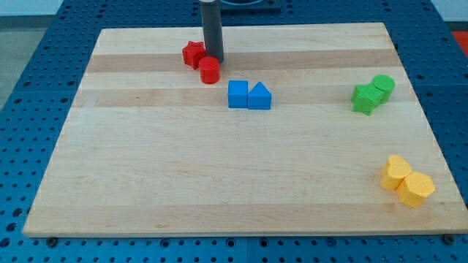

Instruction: Move blue cube to the top center

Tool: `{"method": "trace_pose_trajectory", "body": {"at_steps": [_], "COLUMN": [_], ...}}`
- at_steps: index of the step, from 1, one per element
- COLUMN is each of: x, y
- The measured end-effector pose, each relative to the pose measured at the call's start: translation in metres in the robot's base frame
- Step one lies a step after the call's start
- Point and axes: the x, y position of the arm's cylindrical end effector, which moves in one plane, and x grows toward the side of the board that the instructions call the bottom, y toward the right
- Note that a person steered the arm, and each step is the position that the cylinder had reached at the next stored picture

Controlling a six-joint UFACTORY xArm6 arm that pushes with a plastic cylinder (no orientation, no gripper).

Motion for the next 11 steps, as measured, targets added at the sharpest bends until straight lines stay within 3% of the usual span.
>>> {"method": "trace_pose_trajectory", "body": {"at_steps": [4, 6, 11], "x": [0.121, 0.117, 0.051], "y": [0.009, 0.035, 0.069]}}
